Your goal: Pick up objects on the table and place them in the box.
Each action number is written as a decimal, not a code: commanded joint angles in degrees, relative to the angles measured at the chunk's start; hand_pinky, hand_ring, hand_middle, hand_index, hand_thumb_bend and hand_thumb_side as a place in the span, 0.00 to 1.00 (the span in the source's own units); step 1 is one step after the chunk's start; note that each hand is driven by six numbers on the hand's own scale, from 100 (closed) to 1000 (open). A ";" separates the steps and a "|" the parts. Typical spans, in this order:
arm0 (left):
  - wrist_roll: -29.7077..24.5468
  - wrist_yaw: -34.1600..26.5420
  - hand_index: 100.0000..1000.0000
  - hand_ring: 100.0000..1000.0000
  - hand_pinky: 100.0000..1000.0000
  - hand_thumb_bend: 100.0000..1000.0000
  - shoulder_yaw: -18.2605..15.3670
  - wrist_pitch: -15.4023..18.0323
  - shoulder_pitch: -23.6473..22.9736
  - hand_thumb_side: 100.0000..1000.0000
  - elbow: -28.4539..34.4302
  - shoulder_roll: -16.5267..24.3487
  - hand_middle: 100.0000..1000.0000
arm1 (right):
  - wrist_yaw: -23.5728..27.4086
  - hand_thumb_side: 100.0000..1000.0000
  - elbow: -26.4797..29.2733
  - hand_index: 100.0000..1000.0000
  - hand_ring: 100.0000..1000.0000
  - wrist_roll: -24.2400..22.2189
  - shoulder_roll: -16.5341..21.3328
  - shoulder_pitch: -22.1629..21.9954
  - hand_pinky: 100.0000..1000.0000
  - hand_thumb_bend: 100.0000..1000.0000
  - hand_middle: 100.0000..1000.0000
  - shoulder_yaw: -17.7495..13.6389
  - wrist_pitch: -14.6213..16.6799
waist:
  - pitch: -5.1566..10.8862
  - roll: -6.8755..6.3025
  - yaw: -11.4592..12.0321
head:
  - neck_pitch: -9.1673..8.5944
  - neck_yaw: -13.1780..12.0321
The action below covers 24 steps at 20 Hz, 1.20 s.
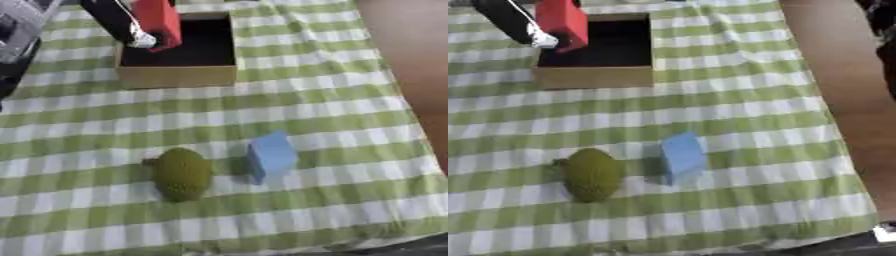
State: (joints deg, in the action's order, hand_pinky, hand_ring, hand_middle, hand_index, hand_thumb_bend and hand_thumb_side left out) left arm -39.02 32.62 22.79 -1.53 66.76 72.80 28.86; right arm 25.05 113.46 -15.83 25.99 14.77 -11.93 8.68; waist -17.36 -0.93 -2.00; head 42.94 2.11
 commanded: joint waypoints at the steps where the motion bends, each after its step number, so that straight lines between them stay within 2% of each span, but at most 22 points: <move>1: 2.52 4.98 0.67 0.59 0.67 0.00 -3.14 3.29 3.00 0.00 -6.26 -1.48 0.43 | 0.25 0.52 1.14 0.89 0.85 -0.60 1.06 0.99 1.00 0.00 0.58 -0.11 0.10 | -0.15 -0.37 -0.42 | -1.43 -0.81; 8: 6.14 13.14 0.68 0.61 0.68 0.03 -7.13 8.49 5.40 0.00 -15.61 -3.67 0.44 | 0.22 0.52 1.14 0.89 0.85 -1.12 1.06 1.81 1.00 0.00 0.58 -0.16 0.37 | -1.71 -0.42 -1.52 | -3.36 -2.75; 12: 7.79 15.11 0.68 0.62 0.69 0.02 -8.60 10.69 5.37 0.00 -18.68 -4.24 0.45 | 0.12 0.52 1.14 0.89 0.85 -1.38 0.91 1.98 1.00 0.00 0.58 -0.15 0.34 | -2.29 -0.46 -1.97 | -4.20 -3.17; 16: 8.14 16.23 0.70 0.64 0.70 0.05 -9.07 11.94 5.03 0.00 -20.50 -4.37 0.48 | -0.05 0.52 1.14 0.89 0.85 -1.61 0.70 1.98 1.00 0.00 0.58 -0.22 0.22 | -2.67 -0.51 -2.25 | -4.54 -3.27; 18: 8.48 17.29 0.75 0.70 0.75 0.10 -9.30 12.15 4.96 0.00 -21.15 -4.42 0.56 | -0.08 0.52 1.14 0.89 0.85 -1.69 0.61 1.98 1.00 0.00 0.58 -0.25 0.20 | -2.78 -0.51 -2.40 | -4.68 -3.35; 22: 9.00 19.81 0.89 0.86 0.89 0.27 -9.60 12.60 4.75 0.00 -21.98 -4.29 0.80 | -0.23 0.52 1.14 0.89 0.85 -1.73 0.43 1.68 1.00 0.00 0.58 -0.42 0.10 | -2.85 -0.57 -2.48 | -4.60 -3.24; 24: 9.56 21.77 0.93 0.91 0.94 0.36 -9.75 12.29 4.75 0.00 -21.91 -4.17 0.85 | -0.25 0.52 1.14 0.89 0.85 -1.78 0.33 1.64 1.00 0.00 0.58 -0.44 0.05 | -2.81 -0.58 -2.48 | -4.48 -3.22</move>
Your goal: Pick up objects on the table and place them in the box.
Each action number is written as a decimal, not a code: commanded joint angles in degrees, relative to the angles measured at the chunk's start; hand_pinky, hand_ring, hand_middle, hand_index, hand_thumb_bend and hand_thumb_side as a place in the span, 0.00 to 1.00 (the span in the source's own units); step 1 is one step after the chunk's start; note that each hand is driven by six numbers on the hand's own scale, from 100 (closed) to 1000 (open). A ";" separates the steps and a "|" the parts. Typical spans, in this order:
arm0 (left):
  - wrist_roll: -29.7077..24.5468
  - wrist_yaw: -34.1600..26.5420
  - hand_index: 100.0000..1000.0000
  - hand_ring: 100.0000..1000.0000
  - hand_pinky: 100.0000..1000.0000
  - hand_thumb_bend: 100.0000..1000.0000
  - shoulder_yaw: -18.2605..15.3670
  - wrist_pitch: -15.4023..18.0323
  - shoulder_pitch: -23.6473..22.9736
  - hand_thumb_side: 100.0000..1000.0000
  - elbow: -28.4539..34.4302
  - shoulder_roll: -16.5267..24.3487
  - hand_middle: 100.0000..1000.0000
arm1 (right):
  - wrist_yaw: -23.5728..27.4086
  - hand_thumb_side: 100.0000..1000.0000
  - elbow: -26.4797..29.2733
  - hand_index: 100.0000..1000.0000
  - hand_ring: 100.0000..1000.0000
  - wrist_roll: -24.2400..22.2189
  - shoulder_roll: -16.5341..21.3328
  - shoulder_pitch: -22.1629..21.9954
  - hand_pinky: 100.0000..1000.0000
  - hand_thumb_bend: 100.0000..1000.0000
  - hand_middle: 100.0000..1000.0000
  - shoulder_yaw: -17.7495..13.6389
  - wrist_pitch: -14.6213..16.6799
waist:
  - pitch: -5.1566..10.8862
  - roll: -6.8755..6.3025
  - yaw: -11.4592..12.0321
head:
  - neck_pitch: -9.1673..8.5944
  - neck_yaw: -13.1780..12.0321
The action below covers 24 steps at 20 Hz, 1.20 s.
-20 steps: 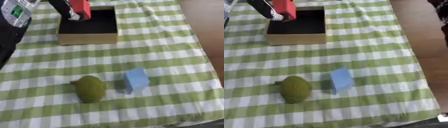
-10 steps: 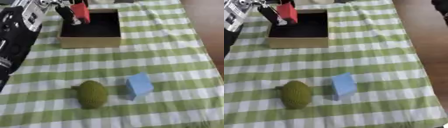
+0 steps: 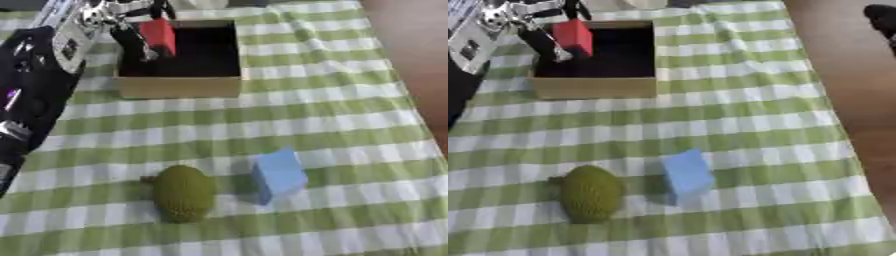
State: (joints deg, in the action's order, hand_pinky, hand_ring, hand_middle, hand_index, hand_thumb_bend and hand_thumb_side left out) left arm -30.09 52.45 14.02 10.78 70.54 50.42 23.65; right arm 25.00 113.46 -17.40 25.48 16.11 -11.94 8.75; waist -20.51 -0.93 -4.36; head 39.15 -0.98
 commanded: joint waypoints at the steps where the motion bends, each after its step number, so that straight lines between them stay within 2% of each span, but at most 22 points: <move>1: 0.99 2.89 0.94 0.93 0.95 0.41 -1.11 -0.24 0.93 0.01 0.49 1.03 0.86 | -0.19 0.52 1.14 0.89 0.85 -0.23 0.80 0.31 1.00 0.00 0.58 -0.43 -0.04 | 0.36 -0.58 -0.14 | -0.65 -0.12; 2: 1.42 3.89 0.95 0.94 0.96 0.46 -1.20 -0.51 0.92 0.02 0.53 1.11 0.88 | -0.18 0.52 1.14 0.89 0.85 -0.23 0.78 0.28 1.00 0.00 0.58 -0.44 -0.05 | 0.40 -0.56 -0.13 | -0.62 -0.07; 5: 3.12 6.98 0.96 0.96 0.97 0.53 -1.39 -1.17 0.77 0.02 0.78 1.21 0.89 | -0.15 0.52 1.14 0.89 0.85 -0.23 0.71 0.15 1.00 0.00 0.58 -0.48 -0.13 | 0.55 -0.50 -0.11 | -0.48 0.01; 9: 4.85 8.58 0.95 0.96 0.97 0.49 -1.68 -1.50 0.50 0.00 0.71 1.08 0.88 | -0.14 0.53 1.14 0.89 0.85 -0.27 0.55 -0.07 1.00 0.00 0.58 -0.52 -0.27 | 0.80 -0.35 -0.06 | -0.21 0.17; 11: 5.23 7.80 0.93 0.94 0.94 0.36 -1.70 -1.41 0.29 0.00 1.22 1.09 0.85 | -0.13 0.53 1.14 0.89 0.85 -0.24 0.44 -0.23 1.00 0.00 0.58 -0.57 -0.37 | 1.02 -0.28 0.05 | 0.14 0.29; 12: 5.25 6.89 0.92 0.93 0.93 0.33 -1.65 -1.45 0.18 0.00 1.76 1.18 0.84 | -0.12 0.53 1.14 0.89 0.85 -0.20 0.41 -0.31 1.00 0.00 0.58 -0.60 -0.41 | 1.15 -0.24 0.12 | 0.34 0.38; 16: 4.19 -0.02 0.91 0.90 0.89 0.21 -0.03 -1.42 -0.52 0.00 7.92 2.84 0.80 | -0.05 0.53 1.14 0.89 0.85 0.05 0.55 -0.69 1.00 0.00 0.58 -0.74 -0.41 | 1.81 -0.31 0.55 | 1.45 1.13; 18: 2.97 -5.97 0.90 0.88 0.87 0.12 1.73 -1.69 -1.65 0.00 14.27 5.00 0.79 | -0.06 0.53 1.14 0.89 0.85 0.24 0.70 -0.95 1.00 0.00 0.58 -0.85 -0.46 | 2.17 -0.49 0.89 | 2.03 1.80; 23: -1.14 -20.95 0.89 0.85 0.85 0.06 7.05 -6.01 -6.55 0.00 33.31 12.94 0.76 | 0.03 0.53 1.14 0.89 0.85 0.70 1.24 -1.19 1.00 0.00 0.58 -1.00 -0.56 | 3.05 -1.02 1.80 | 2.94 3.07; 24: -1.77 -23.44 0.89 0.85 0.85 0.06 7.94 -7.26 -7.81 0.03 36.86 14.56 0.76 | 0.08 0.53 1.14 0.89 0.85 0.78 1.32 -1.22 1.00 0.00 0.58 -1.00 -0.57 | 3.23 -1.07 1.95 | 3.09 3.25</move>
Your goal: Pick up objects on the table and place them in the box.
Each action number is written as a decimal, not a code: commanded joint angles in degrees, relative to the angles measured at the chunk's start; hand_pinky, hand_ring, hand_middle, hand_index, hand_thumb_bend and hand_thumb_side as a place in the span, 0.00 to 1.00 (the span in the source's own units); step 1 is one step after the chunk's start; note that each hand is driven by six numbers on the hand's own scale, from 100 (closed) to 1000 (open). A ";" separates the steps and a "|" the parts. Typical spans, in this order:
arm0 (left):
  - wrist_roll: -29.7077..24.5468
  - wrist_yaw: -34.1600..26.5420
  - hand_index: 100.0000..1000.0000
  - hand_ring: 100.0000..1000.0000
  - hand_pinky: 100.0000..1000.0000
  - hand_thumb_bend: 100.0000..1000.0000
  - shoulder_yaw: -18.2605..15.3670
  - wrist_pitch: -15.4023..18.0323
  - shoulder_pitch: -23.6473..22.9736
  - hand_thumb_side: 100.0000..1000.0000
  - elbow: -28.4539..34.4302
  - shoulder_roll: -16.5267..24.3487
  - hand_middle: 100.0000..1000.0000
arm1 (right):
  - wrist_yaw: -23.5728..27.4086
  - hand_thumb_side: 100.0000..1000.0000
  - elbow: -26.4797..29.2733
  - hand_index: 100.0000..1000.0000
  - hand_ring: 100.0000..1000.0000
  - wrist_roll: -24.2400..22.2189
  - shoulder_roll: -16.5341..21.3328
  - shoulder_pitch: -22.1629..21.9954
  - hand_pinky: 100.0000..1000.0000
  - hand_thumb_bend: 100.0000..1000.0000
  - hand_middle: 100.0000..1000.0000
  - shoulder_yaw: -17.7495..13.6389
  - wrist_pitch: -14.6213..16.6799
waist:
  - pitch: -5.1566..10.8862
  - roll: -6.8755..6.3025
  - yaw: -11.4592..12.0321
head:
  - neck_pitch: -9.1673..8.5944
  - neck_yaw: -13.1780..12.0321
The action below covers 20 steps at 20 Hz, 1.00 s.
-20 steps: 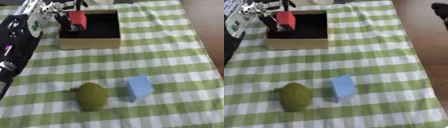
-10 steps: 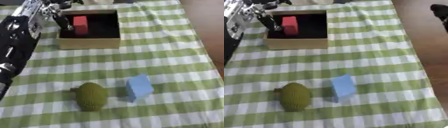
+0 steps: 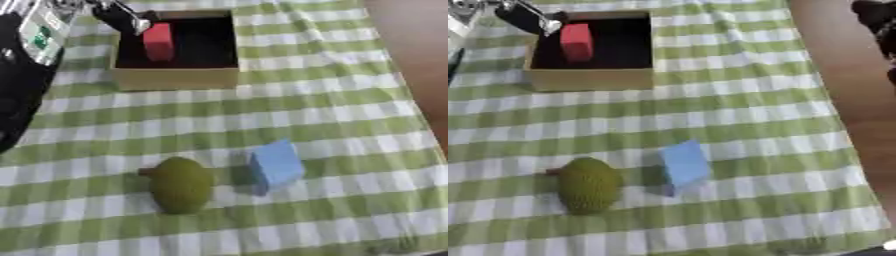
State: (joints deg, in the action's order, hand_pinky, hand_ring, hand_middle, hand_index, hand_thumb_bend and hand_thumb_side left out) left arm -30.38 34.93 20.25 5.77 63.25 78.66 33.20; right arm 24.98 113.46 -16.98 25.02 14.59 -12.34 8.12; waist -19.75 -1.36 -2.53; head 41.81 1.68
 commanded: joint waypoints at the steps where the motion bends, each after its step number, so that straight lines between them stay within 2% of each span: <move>1: -2.01 -8.26 0.89 0.85 0.85 0.06 2.71 -3.51 -1.94 0.05 12.26 6.77 0.76 | 0.16 0.53 1.14 0.89 0.85 0.44 1.86 0.26 1.00 0.00 0.58 -0.60 0.03 | 2.65 -0.66 0.28 | 0.57 0.79; 2: -2.45 -10.28 0.89 0.85 0.84 0.05 3.59 -4.83 -3.30 0.10 15.69 8.44 0.76 | 0.23 0.53 1.14 0.89 0.85 0.49 1.92 0.27 1.00 0.00 0.58 -0.58 0.02 | 2.79 -0.66 0.42 | 0.69 0.94; 7: -3.90 -17.76 0.89 0.84 0.84 0.01 5.69 -11.05 -9.47 0.17 31.75 15.03 0.76 | 0.50 0.52 1.14 0.89 0.85 0.68 1.95 0.21 1.00 0.00 0.58 -0.54 0.05 | 3.30 -0.37 0.87 | 1.19 1.54; 8: -4.34 -18.94 0.89 0.84 0.84 0.11 5.92 -12.01 -10.21 0.17 33.95 15.88 0.75 | 0.55 0.53 1.14 0.89 0.85 0.70 1.93 0.20 1.00 0.00 0.58 -0.52 0.07 | 3.38 -0.28 0.94 | 1.27 1.56; 9: -4.79 -20.02 0.89 0.84 0.84 0.01 6.37 -12.22 -10.59 0.20 34.96 16.39 0.75 | 0.62 0.52 1.14 0.89 0.85 0.73 1.90 0.20 1.00 0.00 0.58 -0.50 0.09 | 3.48 -0.19 1.04 | 1.34 1.56; 10: -5.08 -21.47 0.89 0.84 0.83 0.00 6.76 -12.97 -11.05 0.22 35.39 16.63 0.75 | 0.68 0.53 1.14 0.89 0.85 0.76 1.86 0.21 1.00 0.00 0.58 -0.50 0.10 | 3.57 -0.12 1.13 | 1.40 1.52; 14: -7.42 -22.87 0.89 0.84 0.83 0.00 9.35 -11.04 -12.53 0.34 35.90 17.43 0.75 | 0.95 0.52 1.14 0.89 0.85 0.91 1.76 0.26 1.00 0.00 0.58 -0.44 0.05 | 4.01 0.17 1.56 | 1.89 1.58; 16: -8.49 -22.73 0.89 0.84 0.83 0.00 10.10 -11.09 -14.11 0.39 35.93 17.60 0.75 | 1.07 0.53 1.14 0.89 0.85 0.99 1.77 0.23 1.00 0.00 0.58 -0.43 0.03 | 4.22 0.21 1.72 | 2.13 1.59; 20: -8.91 -21.68 0.89 0.83 0.82 0.00 10.60 -11.99 -17.58 0.41 35.93 16.66 0.75 | 1.18 0.53 1.14 0.89 0.85 1.08 1.65 0.12 1.00 0.00 0.58 -0.41 -0.14 | 4.55 0.28 1.95 | 2.30 1.77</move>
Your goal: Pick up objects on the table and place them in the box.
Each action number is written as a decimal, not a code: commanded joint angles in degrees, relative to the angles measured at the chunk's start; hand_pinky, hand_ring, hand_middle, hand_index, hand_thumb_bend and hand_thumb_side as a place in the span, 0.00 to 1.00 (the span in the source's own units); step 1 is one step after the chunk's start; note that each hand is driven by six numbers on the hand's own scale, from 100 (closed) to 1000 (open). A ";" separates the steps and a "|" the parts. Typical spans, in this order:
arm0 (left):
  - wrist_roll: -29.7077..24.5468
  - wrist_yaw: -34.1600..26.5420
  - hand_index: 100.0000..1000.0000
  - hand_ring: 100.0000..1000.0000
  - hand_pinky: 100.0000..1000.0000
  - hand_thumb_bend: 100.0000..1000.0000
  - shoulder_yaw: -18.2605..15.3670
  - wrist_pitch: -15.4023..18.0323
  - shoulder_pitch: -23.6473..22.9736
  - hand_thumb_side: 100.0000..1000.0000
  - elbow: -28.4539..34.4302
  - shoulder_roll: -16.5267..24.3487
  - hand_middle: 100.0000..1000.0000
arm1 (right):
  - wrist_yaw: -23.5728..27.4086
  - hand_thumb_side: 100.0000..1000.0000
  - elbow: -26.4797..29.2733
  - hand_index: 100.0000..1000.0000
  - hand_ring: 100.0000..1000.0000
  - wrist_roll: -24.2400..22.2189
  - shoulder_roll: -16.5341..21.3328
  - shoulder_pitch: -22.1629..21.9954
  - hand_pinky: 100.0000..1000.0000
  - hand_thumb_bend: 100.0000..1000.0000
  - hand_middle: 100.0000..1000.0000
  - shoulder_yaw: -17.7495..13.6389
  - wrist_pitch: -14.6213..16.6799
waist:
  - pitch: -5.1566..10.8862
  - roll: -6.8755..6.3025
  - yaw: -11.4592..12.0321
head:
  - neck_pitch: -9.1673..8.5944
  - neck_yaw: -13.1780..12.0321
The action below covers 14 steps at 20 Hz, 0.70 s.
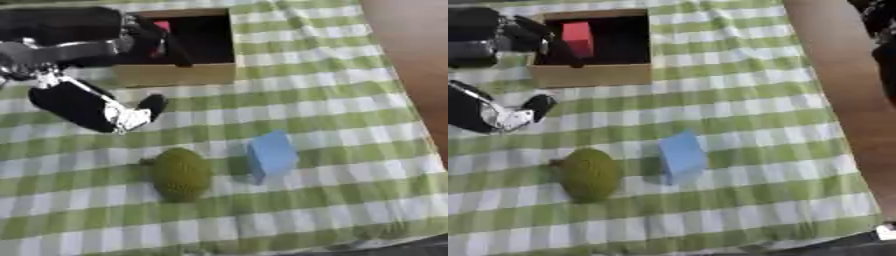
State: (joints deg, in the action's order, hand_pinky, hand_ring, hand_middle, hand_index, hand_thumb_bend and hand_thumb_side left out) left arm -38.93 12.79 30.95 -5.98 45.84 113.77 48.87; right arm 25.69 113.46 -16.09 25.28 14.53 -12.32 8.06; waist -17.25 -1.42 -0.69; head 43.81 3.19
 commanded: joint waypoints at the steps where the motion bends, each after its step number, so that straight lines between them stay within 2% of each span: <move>1: -0.55 0.98 0.89 0.84 0.82 0.00 0.25 -0.25 -0.80 0.43 0.82 0.70 0.75 | 0.48 0.53 1.14 0.89 0.85 0.23 1.37 0.15 1.00 0.00 0.58 -0.44 -0.11 | 2.15 0.33 0.15 | 0.31 0.25; 6: -2.33 3.52 0.89 0.84 0.82 0.00 2.05 -0.07 -3.00 0.47 0.82 -1.24 0.75 | 0.59 0.53 1.14 0.89 0.85 0.29 1.06 0.09 1.00 0.00 0.58 -0.40 -0.50 | 2.50 0.27 0.21 | 0.31 0.45; 8: -3.05 4.49 0.89 0.84 0.83 0.00 2.55 -0.13 -3.67 0.42 0.82 -1.76 0.75 | 0.64 0.53 1.14 0.89 0.85 0.27 0.99 0.09 1.00 0.00 0.58 -0.39 -0.58 | 2.60 0.22 0.15 | 0.31 0.42; 14: -3.80 9.18 0.89 0.84 0.83 0.04 3.45 0.04 -6.09 0.49 0.82 -3.61 0.76 | 0.59 0.53 1.14 0.89 0.85 0.11 0.65 -0.02 1.00 0.00 0.58 -0.40 -0.98 | 2.61 0.14 -0.04 | 0.31 0.34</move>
State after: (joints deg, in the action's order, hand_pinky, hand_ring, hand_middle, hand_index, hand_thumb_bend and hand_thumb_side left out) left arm -42.56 20.88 34.64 -6.07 39.29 113.77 44.83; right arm 25.86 113.46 -16.05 25.01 14.12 -12.32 7.35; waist -16.57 -1.42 -0.71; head 43.82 3.58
